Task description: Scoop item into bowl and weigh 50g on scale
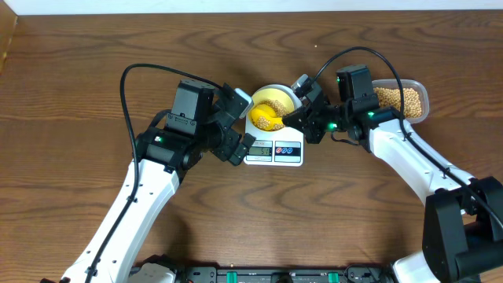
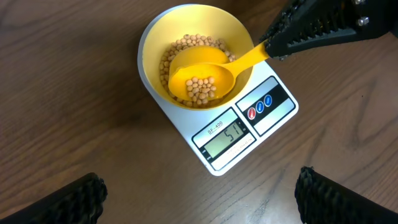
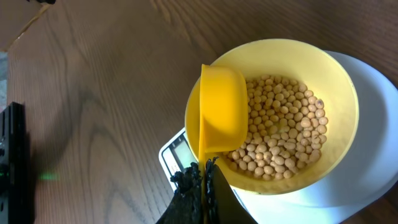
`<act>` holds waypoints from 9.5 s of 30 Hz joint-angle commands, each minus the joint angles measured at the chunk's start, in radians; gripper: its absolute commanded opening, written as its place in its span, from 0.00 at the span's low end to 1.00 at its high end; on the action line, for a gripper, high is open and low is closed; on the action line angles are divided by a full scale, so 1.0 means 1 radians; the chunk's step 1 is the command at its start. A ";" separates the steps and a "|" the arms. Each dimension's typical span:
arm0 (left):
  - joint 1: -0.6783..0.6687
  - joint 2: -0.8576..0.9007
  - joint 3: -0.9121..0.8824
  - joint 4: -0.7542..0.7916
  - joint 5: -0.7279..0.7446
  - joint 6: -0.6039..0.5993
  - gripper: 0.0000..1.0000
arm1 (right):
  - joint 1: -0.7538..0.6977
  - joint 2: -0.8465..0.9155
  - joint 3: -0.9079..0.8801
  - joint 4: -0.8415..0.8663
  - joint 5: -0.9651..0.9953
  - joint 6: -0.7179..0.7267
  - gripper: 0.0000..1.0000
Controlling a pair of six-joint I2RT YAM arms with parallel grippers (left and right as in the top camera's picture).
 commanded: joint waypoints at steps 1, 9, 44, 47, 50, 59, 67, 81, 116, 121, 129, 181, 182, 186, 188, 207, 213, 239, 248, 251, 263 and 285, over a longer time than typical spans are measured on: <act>0.004 -0.007 -0.003 -0.002 0.012 0.003 0.99 | 0.003 -0.001 -0.003 0.013 -0.024 0.013 0.01; 0.004 -0.007 -0.003 -0.002 0.012 0.003 0.99 | -0.026 -0.001 -0.003 0.055 -0.025 0.063 0.01; 0.004 -0.007 -0.003 -0.002 0.012 0.003 0.99 | -0.164 -0.001 -0.003 0.094 0.031 0.214 0.01; 0.004 -0.007 -0.003 -0.002 0.012 0.003 0.99 | -0.163 -0.001 -0.003 0.094 0.031 0.214 0.01; 0.004 -0.007 -0.003 -0.002 0.012 0.003 0.99 | -0.163 -0.001 -0.003 0.094 0.027 0.214 0.01; 0.004 -0.007 -0.003 -0.002 0.012 0.003 0.99 | -0.141 0.001 -0.003 0.095 0.035 0.177 0.01; 0.004 -0.007 -0.003 -0.002 0.012 0.003 0.99 | -0.100 0.002 -0.003 0.106 0.177 0.176 0.01; 0.004 -0.007 -0.003 -0.002 0.012 0.003 0.99 | -0.052 0.008 -0.003 0.101 0.196 0.175 0.01; 0.004 -0.007 -0.003 -0.002 0.012 0.002 0.99 | 0.002 0.008 -0.003 0.027 0.219 0.086 0.01; 0.004 -0.007 -0.003 -0.002 0.012 0.003 0.99 | 0.002 0.008 -0.003 0.026 0.218 0.084 0.01; 0.004 -0.007 -0.003 -0.002 0.012 0.003 0.99 | 0.002 0.008 -0.003 0.014 0.160 0.052 0.01; 0.004 -0.007 -0.003 -0.002 0.012 0.003 0.99 | -0.106 0.008 -0.003 0.117 -0.111 0.201 0.01; 0.004 -0.007 -0.003 -0.002 0.012 0.003 0.99 | -0.106 0.008 -0.003 0.121 -0.111 0.201 0.01; 0.004 -0.007 -0.003 -0.002 0.012 0.003 0.99 | -0.106 0.008 -0.003 0.144 -0.111 0.201 0.01; 0.004 -0.007 -0.003 -0.002 0.012 0.002 0.99 | -0.106 0.008 -0.003 0.152 -0.111 0.202 0.01; 0.004 -0.007 -0.003 -0.002 0.012 0.003 0.99 | -0.227 0.008 -0.002 0.554 -0.278 0.792 0.01; 0.004 -0.007 -0.003 -0.002 0.012 0.003 0.99 | -0.299 0.008 -0.003 0.664 -0.198 0.944 0.01; 0.004 -0.007 -0.003 -0.002 0.012 0.003 0.99 | -0.615 -0.142 -0.002 0.332 0.036 1.020 0.01; 0.004 -0.007 -0.003 -0.002 0.012 0.003 0.99 | -0.652 -0.248 -0.002 0.058 0.206 0.862 0.01; 0.004 -0.007 -0.003 -0.002 0.012 0.003 0.99 | -0.653 -0.265 -0.002 0.004 0.267 0.812 0.01; 0.004 -0.007 -0.003 -0.002 0.012 0.003 0.99 | -0.652 -0.278 -0.002 -0.169 0.302 0.185 0.01; 0.004 -0.007 -0.003 -0.002 0.012 0.003 0.99 | -0.378 -0.282 -0.002 -0.272 0.919 -0.254 0.01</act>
